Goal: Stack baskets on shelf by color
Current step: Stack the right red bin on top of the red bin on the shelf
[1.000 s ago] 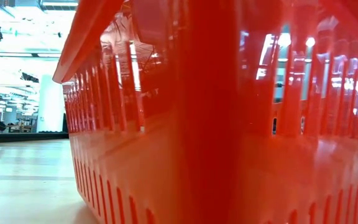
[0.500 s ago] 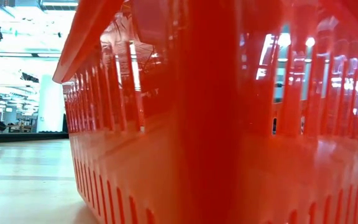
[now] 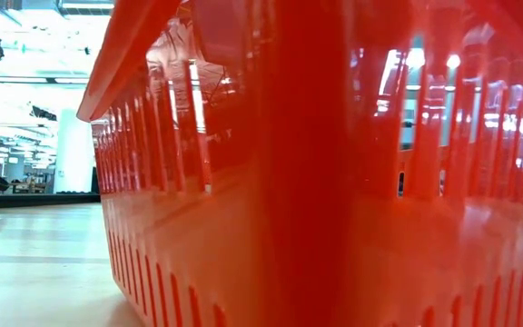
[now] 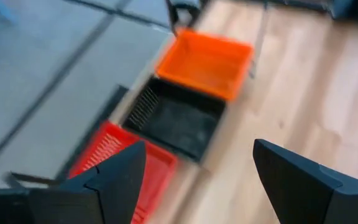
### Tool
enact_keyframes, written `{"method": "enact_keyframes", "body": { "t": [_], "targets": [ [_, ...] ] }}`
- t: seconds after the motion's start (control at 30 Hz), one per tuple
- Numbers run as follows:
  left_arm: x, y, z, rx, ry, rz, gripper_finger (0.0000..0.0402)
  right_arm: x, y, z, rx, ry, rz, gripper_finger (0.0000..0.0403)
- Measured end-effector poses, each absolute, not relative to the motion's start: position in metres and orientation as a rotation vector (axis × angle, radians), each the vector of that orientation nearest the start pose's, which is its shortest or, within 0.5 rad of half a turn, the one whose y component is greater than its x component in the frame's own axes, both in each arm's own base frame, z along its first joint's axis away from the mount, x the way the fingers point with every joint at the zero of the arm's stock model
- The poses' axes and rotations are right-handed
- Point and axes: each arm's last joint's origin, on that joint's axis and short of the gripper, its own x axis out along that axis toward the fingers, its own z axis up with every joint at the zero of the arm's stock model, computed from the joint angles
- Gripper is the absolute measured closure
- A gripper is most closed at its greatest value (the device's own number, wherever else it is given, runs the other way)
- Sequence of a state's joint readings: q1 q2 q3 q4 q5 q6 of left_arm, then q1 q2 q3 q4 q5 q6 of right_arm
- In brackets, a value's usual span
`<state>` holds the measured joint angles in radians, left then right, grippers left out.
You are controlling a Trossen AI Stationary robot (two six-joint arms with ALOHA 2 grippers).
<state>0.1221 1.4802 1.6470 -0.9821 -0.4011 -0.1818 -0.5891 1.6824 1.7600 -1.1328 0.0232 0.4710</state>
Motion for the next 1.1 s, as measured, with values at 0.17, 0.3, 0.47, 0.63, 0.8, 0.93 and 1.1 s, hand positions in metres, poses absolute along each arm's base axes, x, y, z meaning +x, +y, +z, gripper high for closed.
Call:
{"method": "enact_keyframes", "body": {
  "t": [0.17, 0.3, 0.47, 0.63, 0.8, 0.93, 1.1],
  "targets": [
    [0.302, 0.035, 0.366, -0.134, 0.879, 0.396, 0.0116, 0.259, -0.158, 0.390, 0.621, 0.954, -0.656, 0.0216],
    [0.316, 0.022, 0.339, -0.193, 0.961, 0.305, 0.0116, 0.241, -0.135, 0.405, 0.593, 0.983, -0.618, 0.0222],
    [0.330, 0.005, 0.317, -0.140, 1.030, 0.296, 0.0116, 0.224, -0.102, 0.414, 0.634, 1.061, -0.594, 0.0221],
    [0.333, -0.007, 0.314, -0.103, 1.030, 0.293, 0.0116, 0.222, -0.052, 0.416, 0.675, 1.115, -0.512, 0.0223],
    [0.331, -0.010, 0.316, -0.095, 1.019, 0.289, 0.0116, 0.226, 0.005, 0.406, 0.671, 1.210, -0.434, 0.0229],
    [0.331, -0.010, 0.317, -0.084, 1.013, 0.312, 0.0116, 0.223, 0.051, 0.388, 0.673, 1.306, -0.423, 0.0233],
    [0.334, -0.010, 0.319, -0.116, 0.971, 0.325, 0.0116, 0.209, 0.107, 0.356, 0.709, 1.452, -0.515, 0.0234]
  ]
}}
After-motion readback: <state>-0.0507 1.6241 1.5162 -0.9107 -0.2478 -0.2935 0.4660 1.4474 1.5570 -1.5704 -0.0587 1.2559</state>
